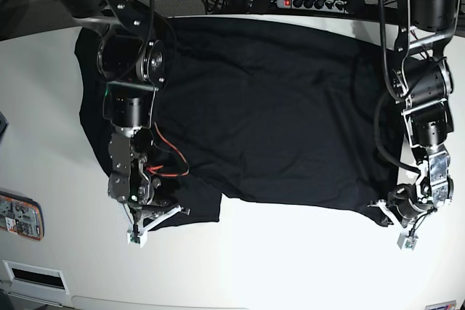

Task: Fold the T-shirt properly
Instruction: 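Lift the hem with both grippers and fold it over toward the collar, then pull the folded shirt with both grippers toward the arm bases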

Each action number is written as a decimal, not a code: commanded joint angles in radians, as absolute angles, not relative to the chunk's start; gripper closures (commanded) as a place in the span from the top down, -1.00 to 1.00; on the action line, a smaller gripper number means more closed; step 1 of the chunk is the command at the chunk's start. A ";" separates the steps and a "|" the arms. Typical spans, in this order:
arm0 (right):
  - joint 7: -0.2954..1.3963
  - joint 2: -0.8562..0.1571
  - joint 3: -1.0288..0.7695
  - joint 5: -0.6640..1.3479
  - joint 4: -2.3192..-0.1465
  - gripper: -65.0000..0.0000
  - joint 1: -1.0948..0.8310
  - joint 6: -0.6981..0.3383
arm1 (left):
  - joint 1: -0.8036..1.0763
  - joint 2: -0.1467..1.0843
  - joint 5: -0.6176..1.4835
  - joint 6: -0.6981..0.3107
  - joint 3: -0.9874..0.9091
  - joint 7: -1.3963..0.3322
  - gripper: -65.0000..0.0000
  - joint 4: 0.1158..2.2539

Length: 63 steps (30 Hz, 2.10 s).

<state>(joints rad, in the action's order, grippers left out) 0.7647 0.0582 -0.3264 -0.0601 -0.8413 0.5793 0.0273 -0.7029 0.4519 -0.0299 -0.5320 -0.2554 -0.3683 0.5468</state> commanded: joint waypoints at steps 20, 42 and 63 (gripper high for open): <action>0.858 0.054 -0.323 -0.058 -1.096 -1.00 0.679 -0.002 | -0.694 0.489 -0.010 -0.530 -0.257 -0.334 -1.00 0.661; 0.895 0.054 -0.325 -0.059 -1.431 -1.00 0.306 -0.036 | -0.148 0.415 0.051 -0.530 -0.526 -0.487 -1.00 1.494; 0.897 0.054 -0.331 -0.059 -1.732 -1.00 0.036 -0.036 | 0.162 0.450 0.397 -0.530 -0.674 -0.487 -1.00 1.638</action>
<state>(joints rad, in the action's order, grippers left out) 0.9180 0.0589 -0.3313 -0.0570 -1.7142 0.0200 -0.0372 0.1715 0.4290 0.3843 -0.5320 -0.6659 -0.5163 1.6161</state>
